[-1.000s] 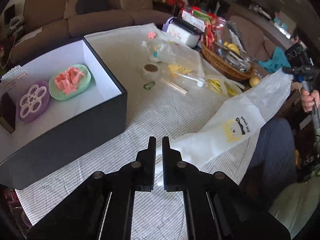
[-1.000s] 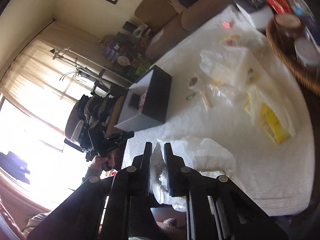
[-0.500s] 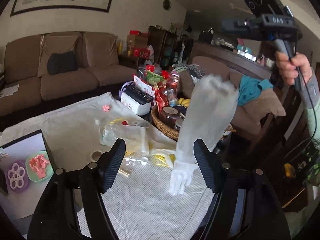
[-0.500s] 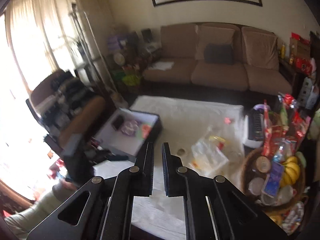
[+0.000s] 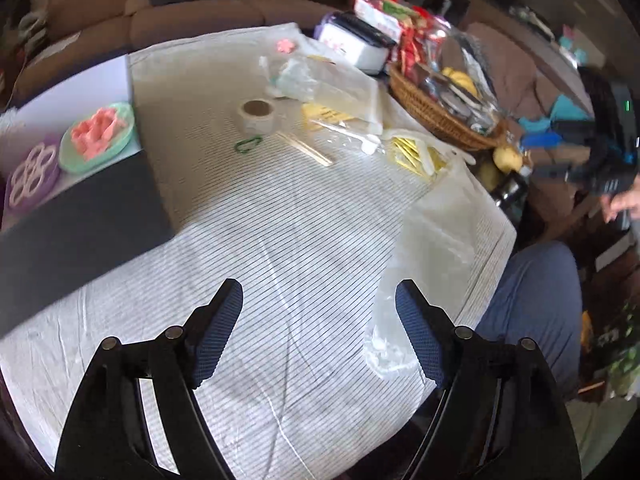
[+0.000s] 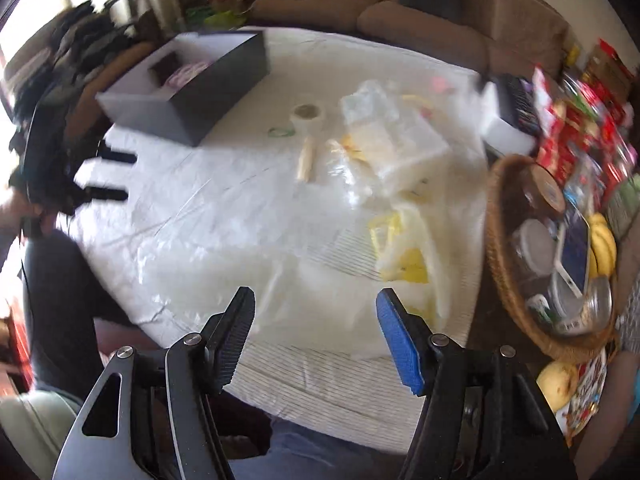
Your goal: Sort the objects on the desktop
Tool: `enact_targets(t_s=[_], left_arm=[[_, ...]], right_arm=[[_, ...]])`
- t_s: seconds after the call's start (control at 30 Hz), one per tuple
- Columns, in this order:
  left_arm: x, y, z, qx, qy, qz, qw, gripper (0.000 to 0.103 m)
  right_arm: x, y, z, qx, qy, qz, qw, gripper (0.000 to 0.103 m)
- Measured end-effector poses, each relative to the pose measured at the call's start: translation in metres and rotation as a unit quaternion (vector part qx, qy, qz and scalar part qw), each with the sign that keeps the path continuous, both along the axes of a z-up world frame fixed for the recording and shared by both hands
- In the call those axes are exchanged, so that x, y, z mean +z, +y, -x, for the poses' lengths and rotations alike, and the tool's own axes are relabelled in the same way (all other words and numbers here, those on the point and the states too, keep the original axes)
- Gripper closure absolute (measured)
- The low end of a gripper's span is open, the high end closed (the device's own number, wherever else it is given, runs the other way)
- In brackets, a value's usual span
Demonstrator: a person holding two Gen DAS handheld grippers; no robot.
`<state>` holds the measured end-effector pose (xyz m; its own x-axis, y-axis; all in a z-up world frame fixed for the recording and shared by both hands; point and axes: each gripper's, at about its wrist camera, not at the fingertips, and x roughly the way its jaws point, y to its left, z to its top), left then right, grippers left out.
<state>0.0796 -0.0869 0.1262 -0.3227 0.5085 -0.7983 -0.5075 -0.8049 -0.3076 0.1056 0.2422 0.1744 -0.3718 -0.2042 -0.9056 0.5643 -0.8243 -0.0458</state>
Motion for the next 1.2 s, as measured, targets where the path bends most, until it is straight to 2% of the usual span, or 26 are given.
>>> enact_targets(t_s=[0.07, 0.17, 0.23, 0.3, 0.4, 0.5, 0.6, 0.67, 0.73, 0.8, 0.87, 0.97, 1.0, 1.1, 1.13, 1.2], left_arm=[[0.002, -0.025, -0.007, 0.03, 0.002, -0.013, 0.9995, 0.026], [0.004, -0.049, -0.017, 0.054, 0.006, -0.045, 0.9975, 0.024], [0.004, -0.057, -0.021, 0.062, 0.006, -0.062, 0.9962, 0.024], [0.006, -0.06, -0.022, 0.065, 0.003, -0.077, 0.9949, 0.024], [0.009, -0.061, -0.023, 0.067, 0.003, -0.082, 0.9944, 0.024], [0.008, -0.058, -0.026, 0.062, -0.007, -0.099, 0.9931, 0.023], [0.001, -0.043, -0.03, 0.03, -0.03, -0.12, 0.9918, 0.021], [-0.008, -0.026, -0.032, 0.01, -0.044, -0.101, 0.9939, 0.021], [-0.017, -0.006, -0.037, -0.014, -0.041, -0.059, 0.9973, 0.021], [-0.025, 0.015, -0.045, -0.043, -0.025, -0.013, 0.9987, 0.021], [-0.035, 0.036, -0.051, -0.071, -0.011, 0.038, 0.9967, 0.022], [-0.048, 0.069, -0.061, -0.12, 0.025, 0.119, 0.9853, 0.025], [-0.053, 0.078, -0.065, -0.141, 0.031, 0.131, 0.9808, 0.031], [-0.065, 0.1, -0.073, -0.206, 0.033, 0.153, 0.966, 0.038], [-0.069, 0.106, -0.076, -0.221, 0.037, 0.163, 0.9608, 0.039], [-0.077, 0.114, -0.08, -0.248, 0.042, 0.177, 0.9513, 0.04]], right_arm=[[-0.018, -0.042, -0.017, 0.079, 0.006, -0.027, 0.996, 0.038], [-0.046, -0.102, -0.052, 0.198, 0.032, -0.073, 0.977, 0.038], [-0.059, -0.131, -0.062, 0.241, 0.038, -0.07, 0.967, 0.038], [-0.062, -0.149, -0.053, 0.238, 0.014, -0.023, 0.971, 0.038], [-0.075, -0.153, -0.022, 0.173, -0.064, 0.054, 0.981, 0.038], [-0.122, -0.146, -0.024, 0.151, -0.137, 0.006, 0.979, 0.037], [-0.157, -0.123, -0.042, 0.136, -0.209, 0.002, 0.968, 0.039], [-0.157, -0.108, -0.044, 0.11, -0.211, 0.03, 0.971, 0.039], [-0.143, -0.096, -0.039, 0.076, -0.206, 0.067, 0.973, 0.039], [-0.119, -0.09, -0.037, 0.062, -0.178, 0.101, 0.977, 0.039], [-0.1, -0.086, -0.033, 0.05, -0.143, 0.115, 0.982, 0.039], [-0.095, -0.084, -0.019, 0.016, -0.106, 0.102, 0.989, 0.036], [-0.102, -0.08, -0.013, 0.004, -0.11, 0.09, 0.99, 0.035], [-0.141, -0.064, -0.009, -0.023, -0.142, 0.038, 0.989, 0.035], [-0.151, -0.056, -0.01, -0.031, -0.155, 0.04, 0.987, 0.034], [-0.154, -0.043, -0.018, -0.034, -0.143, 0.058, 0.987, 0.034]])
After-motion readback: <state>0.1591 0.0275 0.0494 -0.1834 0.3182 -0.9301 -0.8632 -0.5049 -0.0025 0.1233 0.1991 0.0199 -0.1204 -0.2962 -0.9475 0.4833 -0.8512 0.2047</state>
